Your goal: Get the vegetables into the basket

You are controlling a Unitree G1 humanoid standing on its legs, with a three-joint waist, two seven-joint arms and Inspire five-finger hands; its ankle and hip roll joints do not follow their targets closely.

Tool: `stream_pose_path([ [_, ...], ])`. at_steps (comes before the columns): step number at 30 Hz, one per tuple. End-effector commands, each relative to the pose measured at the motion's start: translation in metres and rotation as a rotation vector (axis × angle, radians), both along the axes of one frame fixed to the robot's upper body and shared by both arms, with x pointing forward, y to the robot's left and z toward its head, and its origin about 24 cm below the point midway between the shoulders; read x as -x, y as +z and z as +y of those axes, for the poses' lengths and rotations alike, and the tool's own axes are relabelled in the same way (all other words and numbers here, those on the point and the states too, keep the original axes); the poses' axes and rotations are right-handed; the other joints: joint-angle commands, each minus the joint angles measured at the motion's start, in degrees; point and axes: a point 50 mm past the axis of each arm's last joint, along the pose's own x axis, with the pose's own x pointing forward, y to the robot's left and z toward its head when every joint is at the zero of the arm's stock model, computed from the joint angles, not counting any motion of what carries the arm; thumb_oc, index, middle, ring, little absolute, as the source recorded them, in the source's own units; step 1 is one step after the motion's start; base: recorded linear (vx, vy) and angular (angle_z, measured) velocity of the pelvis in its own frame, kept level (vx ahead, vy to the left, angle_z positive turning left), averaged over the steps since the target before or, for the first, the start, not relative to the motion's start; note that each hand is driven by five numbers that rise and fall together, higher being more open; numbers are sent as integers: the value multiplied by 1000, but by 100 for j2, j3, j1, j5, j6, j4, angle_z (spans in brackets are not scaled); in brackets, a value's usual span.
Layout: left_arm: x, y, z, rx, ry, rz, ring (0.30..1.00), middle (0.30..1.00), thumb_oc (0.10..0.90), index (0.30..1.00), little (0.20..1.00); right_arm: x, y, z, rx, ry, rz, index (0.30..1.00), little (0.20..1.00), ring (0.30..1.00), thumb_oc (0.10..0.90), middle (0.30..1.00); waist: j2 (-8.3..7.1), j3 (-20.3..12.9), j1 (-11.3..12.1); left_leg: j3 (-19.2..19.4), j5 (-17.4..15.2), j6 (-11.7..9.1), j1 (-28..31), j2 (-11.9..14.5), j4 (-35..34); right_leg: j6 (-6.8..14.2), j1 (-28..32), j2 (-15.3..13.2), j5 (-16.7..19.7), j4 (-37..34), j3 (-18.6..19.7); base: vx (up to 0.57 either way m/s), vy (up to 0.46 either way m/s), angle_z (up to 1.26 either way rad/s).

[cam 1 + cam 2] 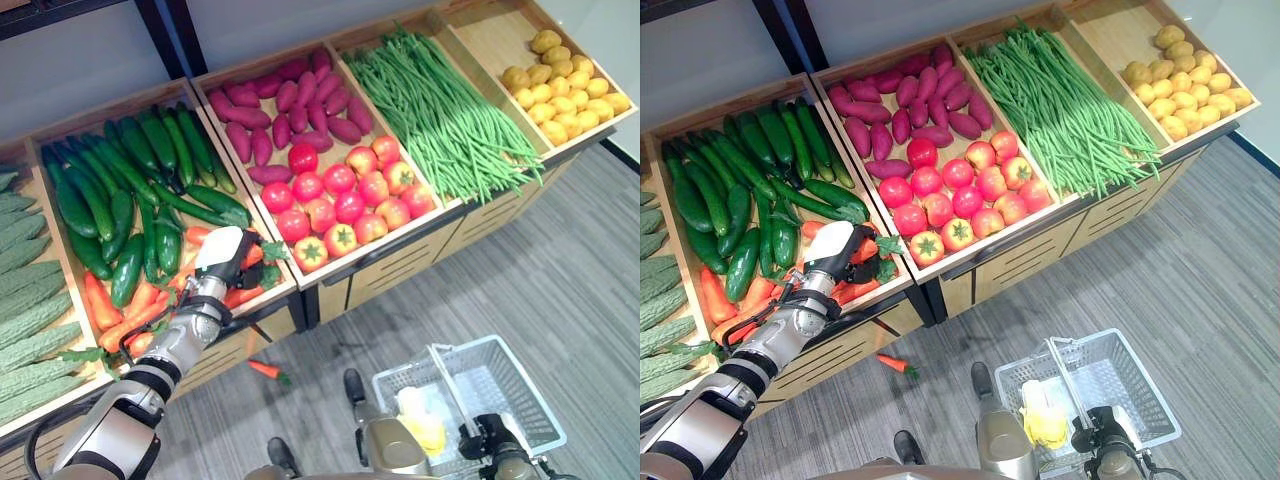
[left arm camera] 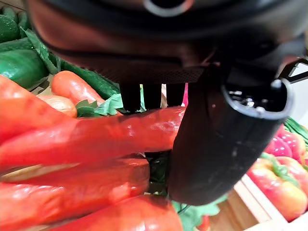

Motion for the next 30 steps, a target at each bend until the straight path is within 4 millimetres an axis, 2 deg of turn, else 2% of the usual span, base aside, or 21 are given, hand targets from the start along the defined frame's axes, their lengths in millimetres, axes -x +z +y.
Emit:
stream_pose_path([
  [1,-1,10,9,-4,37,-66,300,300,400,300,300,-4,9,-16,72,4,-51,300,300,300,400,300,-124,-124,-67,-420,12,-345,-39,384,32,514,627,-314,-685,31,1,0,0,0],
  [4,-1,41,6,110,41,-248,300,300,400,300,300,-1,7,-13,65,-8,-49,300,300,300,400,300,-137,-160,20,-497,8,-347,-26,383,32,506,692,-334,-708,31,-73,1,-9,3],
  [5,-1,41,7,110,42,-247,300,300,400,300,300,-1,7,-12,65,-7,-48,300,300,300,400,300,-138,-162,7,-502,7,-347,-24,383,32,507,697,-335,-710,31,-78,3,-8,5],
  [8,7,75,5,329,69,-470,300,300,400,300,300,7,2,-7,48,-27,-27,300,300,300,400,300,-175,-209,117,-609,-5,-343,-16,374,32,489,793,-372,-747,31,-206,-8,-20,12],
  [9,8,75,6,329,70,-469,300,300,400,300,300,7,2,-7,49,-25,-26,300,300,300,400,300,-173,-209,105,-612,-6,-343,-13,374,32,489,798,-372,-749,31,-210,1,-8,24],
  [10,17,97,4,422,50,-589,300,300,400,300,300,10,0,-5,43,-33,-16,300,300,300,400,300,-182,-235,156,-663,-19,-338,1,365,32,479,851,-399,-762,31,-278,1,-2,24],
  [13,28,117,3,508,19,-692,300,300,400,300,300,13,-1,-2,37,-31,-5,300,300,300,400,300,-190,-276,212,-713,-34,-325,24,352,32,467,913,-426,-784,31,-329,-2,7,19],
  [16,35,126,0,582,-6,-736,300,300,400,300,300,13,-2,-1,32,-25,-3,300,300,300,400,300,-192,-289,230,-732,-38,-314,29,339,32,462,943,-430,-789,31,-350,-7,16,12],
  [17,42,130,-4,749,-32,-756,300,300,400,300,300,14,-2,-1,29,-29,5,300,300,300,400,300,-183,-311,253,-745,-46,-299,51,329,32,458,970,-447,-789,31,-364,-10,26,5],
  [19,49,131,-10,963,-100,-726,300,300,400,300,300,15,-2,-1,27,-28,5,300,300,300,400,300,-178,-318,254,-757,-46,-282,67,320,32,446,997,-460,-787,31,-371,-9,20,5],
  [20,49,131,-9,967,-100,-723,300,300,400,300,300,16,-2,-1,28,-27,6,300,300,300,400,300,-172,-321,252,-757,-49,-282,71,320,32,446,1001,-459,-788,31,-371,-1,17,3],
  [23,54,126,-13,1179,-170,-624,300,300,400,300,300,18,-2,-4,26,-30,28,300,300,300,400,300,-145,-350,260,-767,-60,-254,100,289,32,440,1050,-485,-793,31,-371,2,23,-1],
  [30,57,119,-11,1152,-183,-555,300,300,400,300,300,20,-2,-6,12,-38,38,300,300,300,400,300,-141,-358,280,-757,-73,-236,136,265,32,442,1080,-500,-812,31,-359,0,0,0],
])
